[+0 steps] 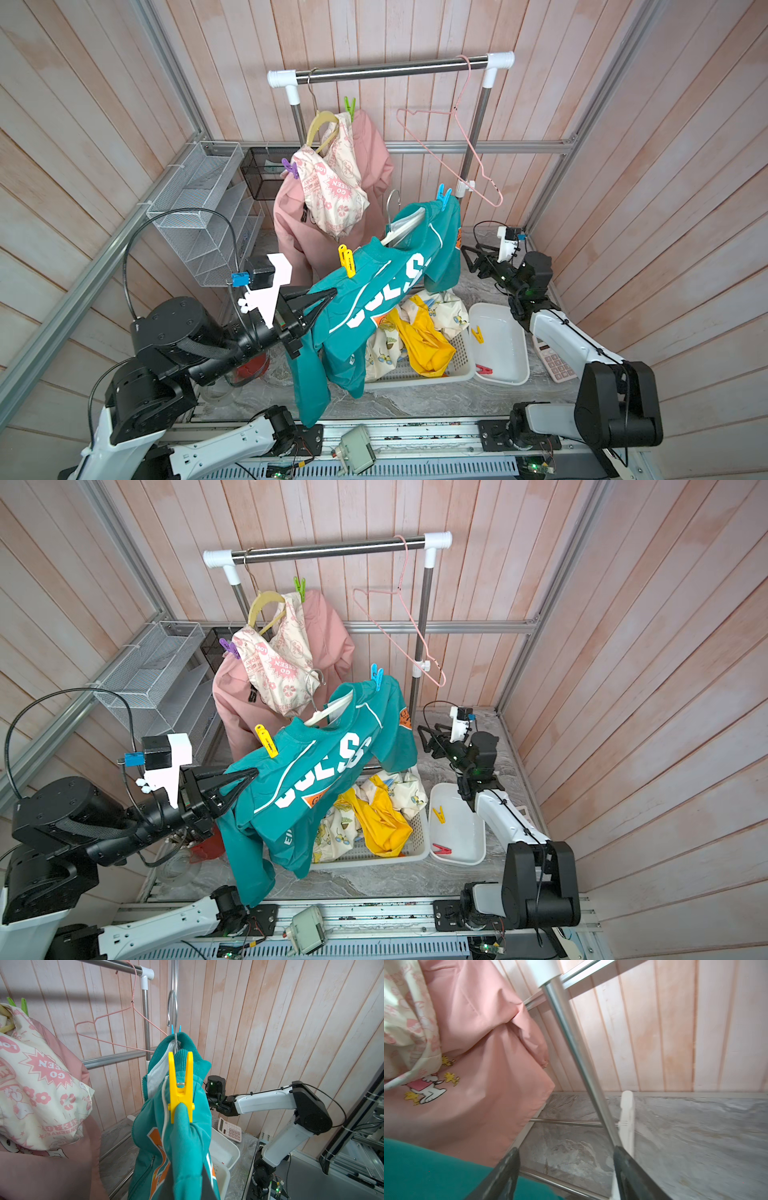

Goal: Remove the clothespins securing jackets to the hanger
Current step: Adjust the jacket in the basket.

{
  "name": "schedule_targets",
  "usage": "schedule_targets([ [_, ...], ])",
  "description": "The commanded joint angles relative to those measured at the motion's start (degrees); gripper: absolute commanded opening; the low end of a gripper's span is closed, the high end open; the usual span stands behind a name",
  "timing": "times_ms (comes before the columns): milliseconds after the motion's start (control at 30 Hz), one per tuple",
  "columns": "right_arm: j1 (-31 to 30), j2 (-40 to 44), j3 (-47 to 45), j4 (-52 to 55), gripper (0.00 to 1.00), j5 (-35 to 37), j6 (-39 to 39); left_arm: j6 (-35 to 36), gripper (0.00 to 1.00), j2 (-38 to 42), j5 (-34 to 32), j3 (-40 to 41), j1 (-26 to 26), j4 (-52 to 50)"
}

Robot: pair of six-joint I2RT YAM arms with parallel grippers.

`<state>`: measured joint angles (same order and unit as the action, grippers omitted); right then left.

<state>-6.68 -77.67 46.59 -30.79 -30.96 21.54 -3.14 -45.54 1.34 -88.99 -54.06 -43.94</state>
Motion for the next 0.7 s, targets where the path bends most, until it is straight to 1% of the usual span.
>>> schedule_targets([
  [0,-4.4,-2.5,3.3,6.1,0.7,-0.7,-3.5,0.4,0.0,-0.9,1.8,0.0,-0.1,9.2],
  [133,-6.3,-2.9,2.8,5.7,0.65,-3.2,-2.7,0.5,0.0,-2.0,2.7,1.5,-0.2,12.3],
  [233,-7.9,-0.3,0.2,5.7,0.6,-3.3,-1.7,0.6,0.0,-2.1,2.3,5.1,-0.1,17.1],
  [333,-9.9,4.2,-3.7,5.0,0.56,-2.4,-0.1,1.1,0.0,-2.2,2.7,8.6,-0.1,23.4],
  [467,-12.4,11.8,-8.1,5.7,0.49,0.8,2.7,1.3,0.0,-3.3,4.7,12.5,-0.2,31.4],
  [600,-13.9,19.9,-13.5,8.3,0.46,4.4,6.4,0.4,0.0,-5.6,6.4,15.6,-0.1,36.0],
  [667,-14.3,23.2,-16.3,10.4,0.43,6.3,8.0,0.7,0.0,-6.6,6.0,17.2,-0.1,37.3],
])
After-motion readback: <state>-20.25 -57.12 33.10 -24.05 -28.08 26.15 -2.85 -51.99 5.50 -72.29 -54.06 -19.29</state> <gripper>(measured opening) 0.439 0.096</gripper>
